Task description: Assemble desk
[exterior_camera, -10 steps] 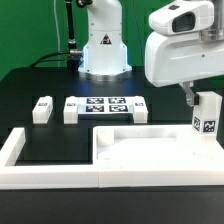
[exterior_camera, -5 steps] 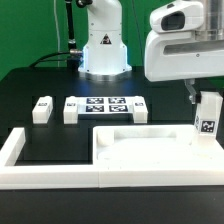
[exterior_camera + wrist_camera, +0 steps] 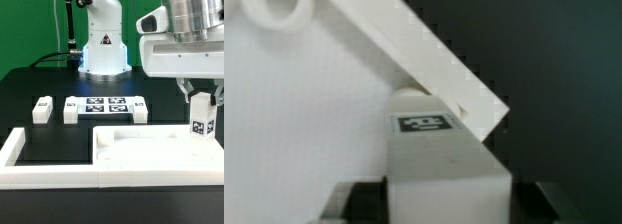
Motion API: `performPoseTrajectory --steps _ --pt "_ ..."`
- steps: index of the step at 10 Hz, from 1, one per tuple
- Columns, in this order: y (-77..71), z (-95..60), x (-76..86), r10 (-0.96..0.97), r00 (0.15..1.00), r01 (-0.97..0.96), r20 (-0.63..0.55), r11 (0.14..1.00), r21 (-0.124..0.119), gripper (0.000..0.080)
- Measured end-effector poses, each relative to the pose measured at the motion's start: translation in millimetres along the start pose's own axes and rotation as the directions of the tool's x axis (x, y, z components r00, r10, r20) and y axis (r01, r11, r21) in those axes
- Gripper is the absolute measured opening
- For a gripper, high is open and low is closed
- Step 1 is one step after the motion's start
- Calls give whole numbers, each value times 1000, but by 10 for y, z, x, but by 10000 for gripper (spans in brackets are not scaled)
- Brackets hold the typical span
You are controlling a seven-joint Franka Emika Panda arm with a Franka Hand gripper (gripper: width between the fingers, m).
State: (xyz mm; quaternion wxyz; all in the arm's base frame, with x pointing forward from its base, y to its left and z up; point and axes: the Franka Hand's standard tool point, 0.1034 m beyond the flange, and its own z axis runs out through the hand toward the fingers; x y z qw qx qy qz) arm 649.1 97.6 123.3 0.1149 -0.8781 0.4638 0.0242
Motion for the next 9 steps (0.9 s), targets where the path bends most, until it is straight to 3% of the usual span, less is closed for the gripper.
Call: performPoseTrajectory --steps 4,5,6,8,9 --pt "-9 12 -15 230 973 -230 6 973 4 297" --pt "-24 14 -9 421 907 -422 25 906 19 297" --pt "-44 24 -42 480 877 -480 21 877 21 297" --pt "-34 28 -45 395 918 -396 21 918 18 297" --pt "-33 23 -38 245 969 -245 15 969 20 476"
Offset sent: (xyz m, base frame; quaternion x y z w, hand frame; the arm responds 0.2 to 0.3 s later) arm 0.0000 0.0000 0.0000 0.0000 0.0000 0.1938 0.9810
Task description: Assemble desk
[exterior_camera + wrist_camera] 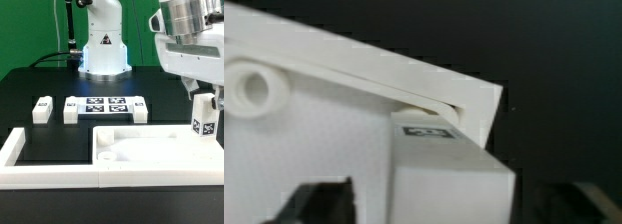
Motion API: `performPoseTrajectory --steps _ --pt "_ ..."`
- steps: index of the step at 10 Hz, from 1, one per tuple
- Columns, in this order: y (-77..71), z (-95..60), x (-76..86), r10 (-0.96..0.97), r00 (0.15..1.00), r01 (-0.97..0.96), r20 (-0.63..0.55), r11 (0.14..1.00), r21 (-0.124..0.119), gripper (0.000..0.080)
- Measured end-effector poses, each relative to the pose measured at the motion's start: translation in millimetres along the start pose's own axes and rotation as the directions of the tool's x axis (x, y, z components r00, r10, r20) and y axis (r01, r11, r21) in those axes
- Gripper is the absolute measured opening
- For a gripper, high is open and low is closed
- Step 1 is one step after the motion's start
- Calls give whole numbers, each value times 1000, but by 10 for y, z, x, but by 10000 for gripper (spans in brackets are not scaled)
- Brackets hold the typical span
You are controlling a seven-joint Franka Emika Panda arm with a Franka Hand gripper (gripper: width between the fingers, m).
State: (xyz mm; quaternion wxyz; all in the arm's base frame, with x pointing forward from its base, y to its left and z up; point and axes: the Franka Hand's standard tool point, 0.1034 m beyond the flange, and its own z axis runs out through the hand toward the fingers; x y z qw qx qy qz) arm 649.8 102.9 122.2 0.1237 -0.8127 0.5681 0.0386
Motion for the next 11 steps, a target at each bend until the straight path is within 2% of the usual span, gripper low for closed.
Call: performPoseTrajectory --steps 1,2,5,6,8,9,10,11 --pt "-4 -8 13 -220 975 220 -9 975 -6 613" --pt "-8 -9 10 -323 946 323 -14 946 -13 639" --pt "-2 -6 24 -525 851 525 -11 851 -17 646" --pt "10 4 39 -648 762 647 -14 762 -37 649" --pt "23 53 -1 -878 479 871 -5 476 -121 649" --pt "36 93 -35 -941 339 932 8 335 -135 649" --pt "58 116 -20 -948 317 940 6 314 -134 649" --pt "52 112 -21 -933 359 925 0 356 -134 649"
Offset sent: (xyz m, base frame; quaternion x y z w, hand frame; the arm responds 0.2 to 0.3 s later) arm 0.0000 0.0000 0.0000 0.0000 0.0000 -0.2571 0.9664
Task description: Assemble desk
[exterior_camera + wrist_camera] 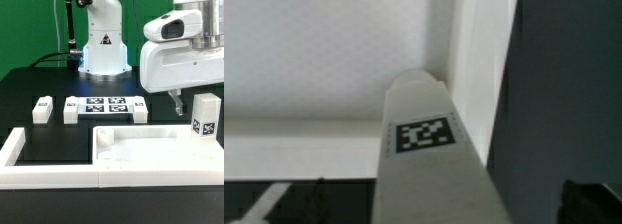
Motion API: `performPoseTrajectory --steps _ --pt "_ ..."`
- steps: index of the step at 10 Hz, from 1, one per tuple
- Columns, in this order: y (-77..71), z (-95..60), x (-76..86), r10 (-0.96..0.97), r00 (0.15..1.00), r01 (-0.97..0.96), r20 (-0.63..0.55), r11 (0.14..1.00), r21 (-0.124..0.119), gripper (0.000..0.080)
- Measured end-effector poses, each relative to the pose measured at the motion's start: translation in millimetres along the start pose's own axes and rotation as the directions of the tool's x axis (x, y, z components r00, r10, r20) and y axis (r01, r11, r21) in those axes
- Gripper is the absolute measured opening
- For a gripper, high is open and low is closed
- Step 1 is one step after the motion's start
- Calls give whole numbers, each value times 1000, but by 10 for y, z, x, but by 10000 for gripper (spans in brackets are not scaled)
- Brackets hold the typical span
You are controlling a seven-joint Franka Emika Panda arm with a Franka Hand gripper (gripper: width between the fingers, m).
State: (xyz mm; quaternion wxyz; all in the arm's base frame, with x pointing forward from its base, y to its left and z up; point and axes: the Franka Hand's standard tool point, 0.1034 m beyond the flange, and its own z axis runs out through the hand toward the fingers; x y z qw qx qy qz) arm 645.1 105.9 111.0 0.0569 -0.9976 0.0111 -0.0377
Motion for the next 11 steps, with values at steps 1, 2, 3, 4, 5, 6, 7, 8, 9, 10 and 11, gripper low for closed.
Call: performPoseTrajectory --steps 1,2,3,4,5,6,7,8,9,10,11 --pt "-1 3 -1 27 1000 -27 0 1000 1 530" --pt "-3 5 -2 81 997 -81 1 997 1 393" --pt "18 5 -1 149 989 -149 0 989 -1 393" --pt "21 3 1 262 965 -262 0 965 -5 295" --pt "17 1 1 353 936 -353 -2 935 -11 295" --pt "16 3 1 421 907 -421 -6 907 -13 295" --pt "19 8 0 537 843 -537 -8 843 -11 295" --pt "26 14 0 642 767 -642 -4 767 -1 295" --pt "30 14 0 760 650 -760 6 650 8 295" --pt "19 21 -7 870 492 -870 24 492 16 295" --pt "3 30 -5 943 330 -944 46 328 38 295"
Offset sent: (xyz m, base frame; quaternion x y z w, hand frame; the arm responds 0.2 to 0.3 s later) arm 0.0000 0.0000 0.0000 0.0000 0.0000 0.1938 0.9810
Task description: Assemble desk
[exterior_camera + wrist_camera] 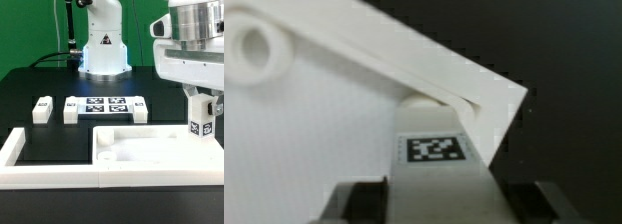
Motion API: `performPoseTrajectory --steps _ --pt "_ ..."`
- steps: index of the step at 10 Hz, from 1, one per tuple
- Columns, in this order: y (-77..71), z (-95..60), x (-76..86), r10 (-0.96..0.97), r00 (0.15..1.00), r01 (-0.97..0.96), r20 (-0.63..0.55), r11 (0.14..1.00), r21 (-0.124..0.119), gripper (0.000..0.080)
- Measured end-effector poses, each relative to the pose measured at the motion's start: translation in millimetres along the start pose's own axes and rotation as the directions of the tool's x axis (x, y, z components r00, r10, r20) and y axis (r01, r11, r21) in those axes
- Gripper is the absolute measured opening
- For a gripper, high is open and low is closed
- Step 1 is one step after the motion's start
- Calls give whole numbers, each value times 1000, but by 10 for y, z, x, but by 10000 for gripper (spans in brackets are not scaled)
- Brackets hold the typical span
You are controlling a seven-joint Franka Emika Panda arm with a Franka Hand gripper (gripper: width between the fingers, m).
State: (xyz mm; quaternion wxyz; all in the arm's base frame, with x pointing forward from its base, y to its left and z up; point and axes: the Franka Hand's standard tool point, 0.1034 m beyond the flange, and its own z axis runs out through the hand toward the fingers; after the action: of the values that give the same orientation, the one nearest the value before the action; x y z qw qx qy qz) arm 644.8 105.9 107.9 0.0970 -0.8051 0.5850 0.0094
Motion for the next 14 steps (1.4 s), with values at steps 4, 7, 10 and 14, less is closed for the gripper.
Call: performPoseTrajectory --steps 4,7,10,14 --pt "-49 25 -121 354 935 -355 38 935 20 294" --pt "7 12 -111 119 992 -118 48 993 -16 589" --pt "43 26 -91 -265 963 265 49 964 -5 646" --pt "64 6 -18 -673 739 674 38 737 -55 648"
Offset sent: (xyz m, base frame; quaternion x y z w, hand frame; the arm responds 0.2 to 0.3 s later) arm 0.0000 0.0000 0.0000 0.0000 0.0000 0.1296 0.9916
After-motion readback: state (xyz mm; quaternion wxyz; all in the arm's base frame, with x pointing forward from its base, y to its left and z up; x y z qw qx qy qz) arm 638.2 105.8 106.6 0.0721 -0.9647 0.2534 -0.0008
